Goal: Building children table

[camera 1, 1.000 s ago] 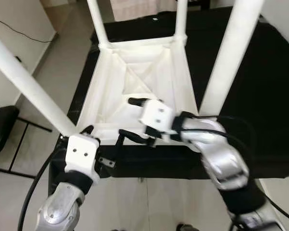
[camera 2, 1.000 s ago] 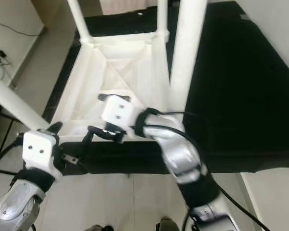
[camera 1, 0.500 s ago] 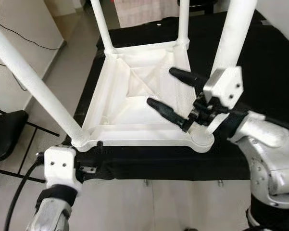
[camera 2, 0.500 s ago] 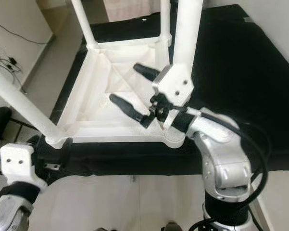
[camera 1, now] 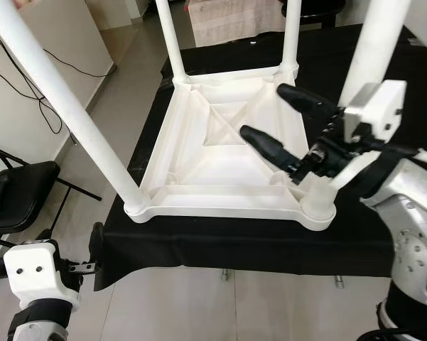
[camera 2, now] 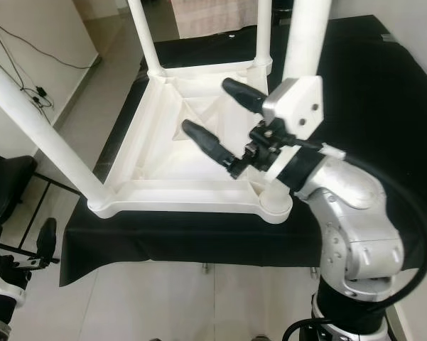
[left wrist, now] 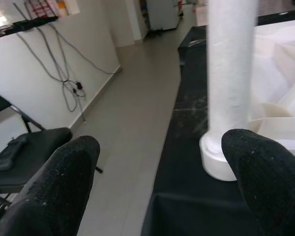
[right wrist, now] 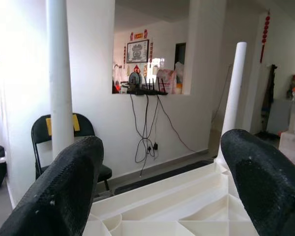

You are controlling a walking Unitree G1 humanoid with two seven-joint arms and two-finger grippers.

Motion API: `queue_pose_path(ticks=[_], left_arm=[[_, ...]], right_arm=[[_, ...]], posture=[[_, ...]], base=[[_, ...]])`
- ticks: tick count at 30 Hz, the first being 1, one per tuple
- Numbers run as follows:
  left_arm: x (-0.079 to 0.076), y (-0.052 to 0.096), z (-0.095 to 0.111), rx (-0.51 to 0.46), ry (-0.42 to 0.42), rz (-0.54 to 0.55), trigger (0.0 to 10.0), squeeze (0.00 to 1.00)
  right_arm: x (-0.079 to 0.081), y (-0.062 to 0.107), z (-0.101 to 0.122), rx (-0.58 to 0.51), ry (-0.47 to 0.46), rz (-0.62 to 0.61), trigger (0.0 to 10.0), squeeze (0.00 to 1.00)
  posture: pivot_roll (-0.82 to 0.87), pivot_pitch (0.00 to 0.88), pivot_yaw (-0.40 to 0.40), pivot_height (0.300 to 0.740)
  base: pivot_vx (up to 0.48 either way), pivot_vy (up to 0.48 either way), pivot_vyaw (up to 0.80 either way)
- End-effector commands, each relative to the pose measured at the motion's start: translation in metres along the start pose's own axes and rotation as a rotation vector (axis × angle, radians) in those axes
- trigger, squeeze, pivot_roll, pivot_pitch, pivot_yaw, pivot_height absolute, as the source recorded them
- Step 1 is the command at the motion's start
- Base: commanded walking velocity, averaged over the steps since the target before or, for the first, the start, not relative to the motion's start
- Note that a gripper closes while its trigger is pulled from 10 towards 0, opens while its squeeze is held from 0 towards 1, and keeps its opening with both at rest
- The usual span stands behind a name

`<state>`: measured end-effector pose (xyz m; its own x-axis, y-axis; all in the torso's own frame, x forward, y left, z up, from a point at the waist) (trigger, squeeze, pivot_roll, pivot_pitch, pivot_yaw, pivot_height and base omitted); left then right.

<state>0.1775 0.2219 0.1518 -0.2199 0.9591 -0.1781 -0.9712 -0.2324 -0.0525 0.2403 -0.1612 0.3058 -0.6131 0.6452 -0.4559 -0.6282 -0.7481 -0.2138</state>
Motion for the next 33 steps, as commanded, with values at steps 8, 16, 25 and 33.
queue_pose_path(ticks=[8, 16, 25, 33], left_arm=[[0.001, -0.009, -0.004, -0.001, -0.002, -0.042, 10.0, 0.0], [-0.012, -0.019, -0.002, -0.017, -0.018, -0.142, 10.0, 0.0], [-0.016, -0.03, 0.0, -0.03, -0.041, -0.199, 10.0, 0.0], [-0.016, -0.032, 0.001, -0.032, -0.049, -0.205, 10.0, 0.0]], right_arm=[[0.049, 0.061, -0.035, 0.315, -0.096, 0.381, 10.0, 0.0], [0.04, 0.082, -0.057, 0.529, -0.116, 0.293, 10.0, 0.0], [-0.007, 0.113, -0.07, 0.756, -0.043, -0.033, 10.0, 0.0], [-0.058, 0.106, -0.051, 0.703, 0.022, -0.332, 10.0, 0.0]], posture=[[-0.12, 0.129, 0.159, 0.74], [-0.13, 0.129, 0.164, 0.74], [-0.16, 0.136, 0.184, 0.74], [-0.15, 0.133, 0.182, 0.74]], base=[[0.0, 0.0, 0.0], [0.0, 0.0, 0.0], [0.0, 0.0, 0.0], [0.0, 0.0, 0.0]])
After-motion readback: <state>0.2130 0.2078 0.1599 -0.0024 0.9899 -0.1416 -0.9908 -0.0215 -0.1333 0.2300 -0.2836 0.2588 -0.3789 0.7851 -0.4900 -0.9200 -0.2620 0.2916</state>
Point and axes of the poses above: a point about 5 cm out from each wrist's last joint towards the gripper, its own y axis pointing back from the gripper into the wrist, its own z axis along the axis of the wrist's last joint, x = y × z, the point moved 1 cm from there along -y, pointing out of the wrist towards the gripper, and after that the axes turned 8 degrees about y, right-handed, at the moved point
